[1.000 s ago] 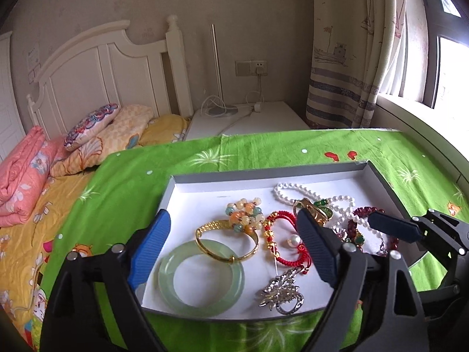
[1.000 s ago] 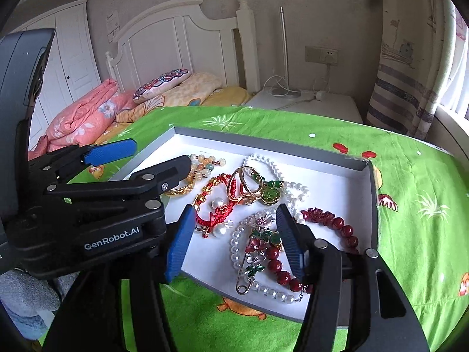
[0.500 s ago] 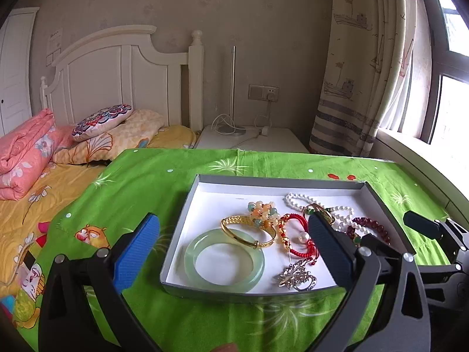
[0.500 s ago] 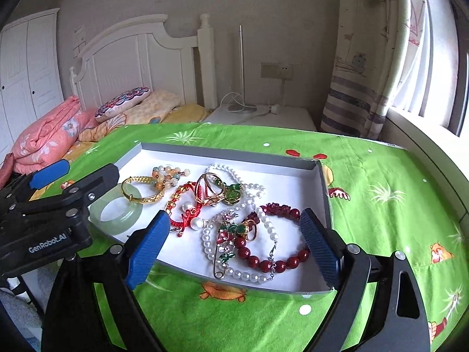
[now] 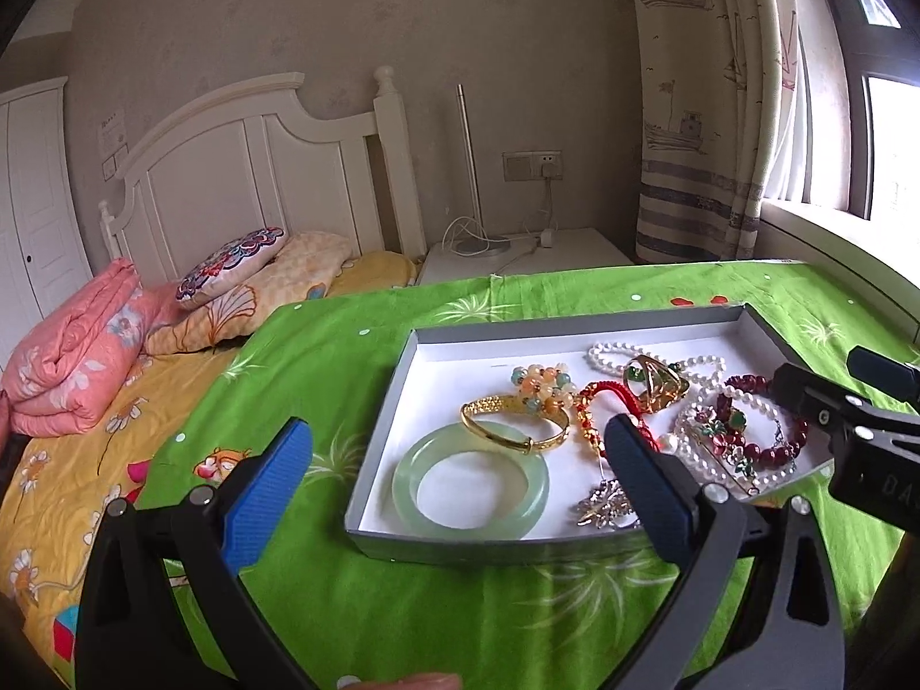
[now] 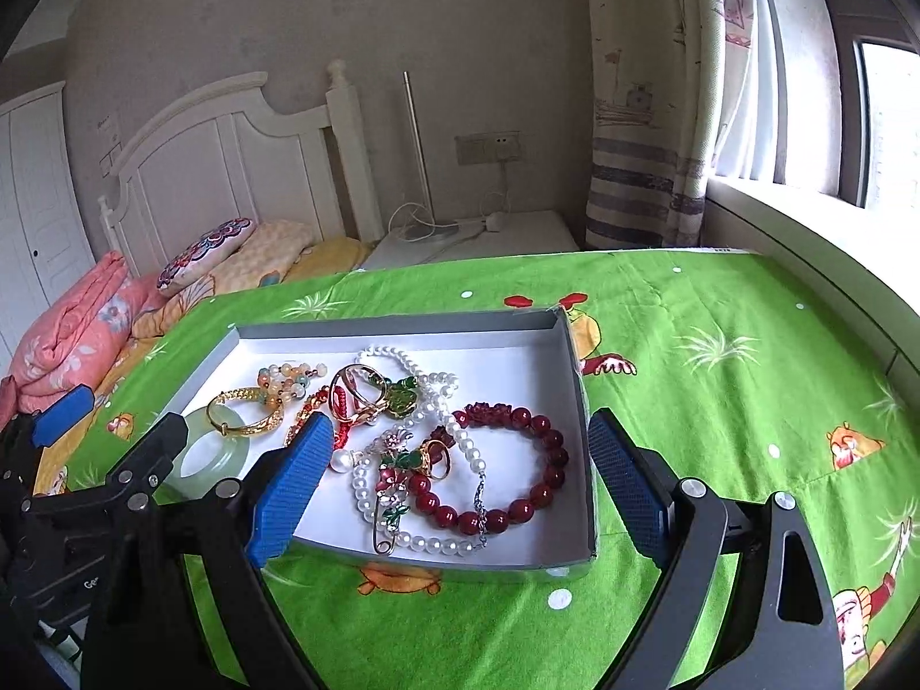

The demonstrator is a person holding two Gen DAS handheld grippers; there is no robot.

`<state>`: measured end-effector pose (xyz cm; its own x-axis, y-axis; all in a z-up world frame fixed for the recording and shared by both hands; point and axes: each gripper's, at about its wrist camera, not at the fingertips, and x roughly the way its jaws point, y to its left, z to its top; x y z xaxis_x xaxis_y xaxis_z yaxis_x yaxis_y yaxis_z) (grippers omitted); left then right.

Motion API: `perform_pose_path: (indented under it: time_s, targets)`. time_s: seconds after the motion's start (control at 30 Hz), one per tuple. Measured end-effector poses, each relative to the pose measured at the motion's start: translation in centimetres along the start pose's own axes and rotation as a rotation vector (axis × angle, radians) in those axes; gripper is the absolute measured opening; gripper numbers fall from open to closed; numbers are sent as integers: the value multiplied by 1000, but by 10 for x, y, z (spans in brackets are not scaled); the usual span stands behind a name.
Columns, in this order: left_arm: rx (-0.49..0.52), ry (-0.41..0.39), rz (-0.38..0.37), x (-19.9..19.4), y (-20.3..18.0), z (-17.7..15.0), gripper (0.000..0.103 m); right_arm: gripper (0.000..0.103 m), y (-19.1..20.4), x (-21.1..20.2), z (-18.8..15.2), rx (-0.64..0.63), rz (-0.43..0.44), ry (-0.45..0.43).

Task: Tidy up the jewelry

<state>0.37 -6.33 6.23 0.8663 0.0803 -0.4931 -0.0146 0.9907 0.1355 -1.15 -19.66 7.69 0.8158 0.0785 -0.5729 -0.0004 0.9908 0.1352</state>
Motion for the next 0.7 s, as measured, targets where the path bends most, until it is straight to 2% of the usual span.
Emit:
perform_pose_path:
  time_s: [0.7]
  targets:
    - [-34,7,-39,0,5,-1,101,86,-1,-6,-3,13,-18,-23]
